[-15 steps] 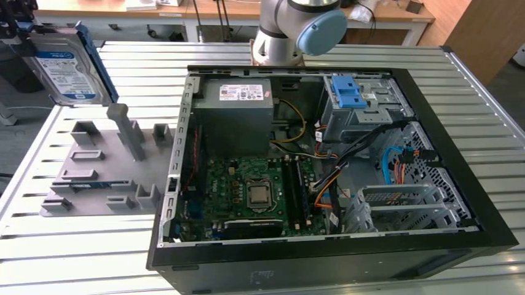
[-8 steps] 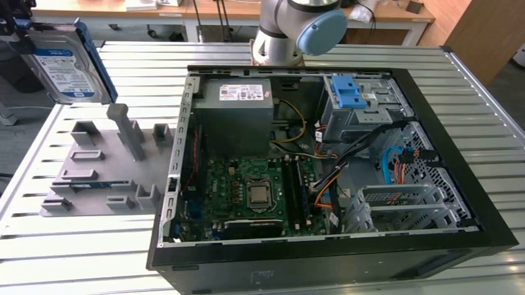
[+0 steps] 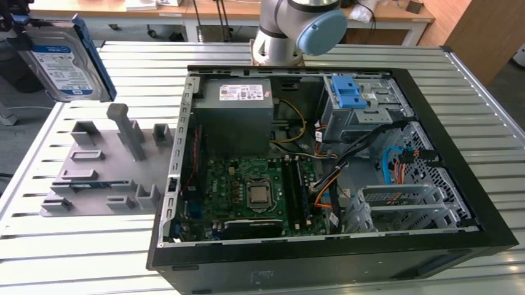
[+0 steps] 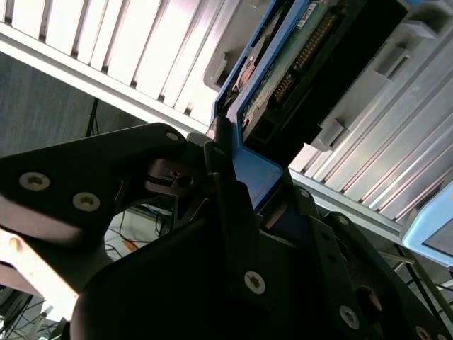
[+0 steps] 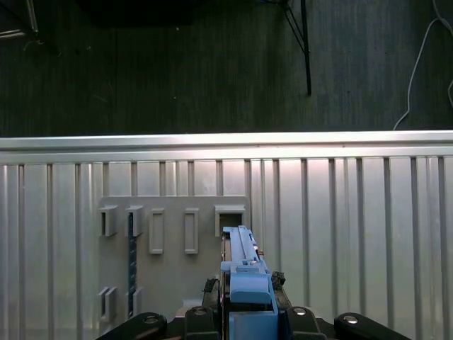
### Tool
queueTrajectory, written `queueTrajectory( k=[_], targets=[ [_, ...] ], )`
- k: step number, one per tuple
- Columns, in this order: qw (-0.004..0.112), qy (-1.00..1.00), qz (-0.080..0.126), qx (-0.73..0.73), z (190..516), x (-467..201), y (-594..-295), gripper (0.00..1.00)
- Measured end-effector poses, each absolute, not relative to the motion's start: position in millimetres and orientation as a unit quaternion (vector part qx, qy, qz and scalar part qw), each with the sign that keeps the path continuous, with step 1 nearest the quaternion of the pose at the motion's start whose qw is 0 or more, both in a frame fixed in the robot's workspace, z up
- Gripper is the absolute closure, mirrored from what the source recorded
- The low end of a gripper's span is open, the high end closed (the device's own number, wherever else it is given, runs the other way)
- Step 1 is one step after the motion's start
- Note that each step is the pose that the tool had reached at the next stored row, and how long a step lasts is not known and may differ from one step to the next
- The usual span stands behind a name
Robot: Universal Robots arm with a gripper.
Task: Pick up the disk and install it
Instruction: 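Pick up the disk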
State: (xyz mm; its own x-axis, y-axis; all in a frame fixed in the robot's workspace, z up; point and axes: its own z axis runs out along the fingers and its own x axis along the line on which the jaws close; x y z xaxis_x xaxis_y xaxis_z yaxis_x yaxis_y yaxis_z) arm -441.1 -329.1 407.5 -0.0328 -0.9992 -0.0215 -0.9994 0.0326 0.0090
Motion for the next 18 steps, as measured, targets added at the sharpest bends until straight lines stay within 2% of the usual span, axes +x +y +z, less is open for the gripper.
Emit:
queueTrajectory(
  k=[18],
  targets=[
    [0.005,0.719,0.011,-0.695,421,-441,-329,0.64]
  ],
)
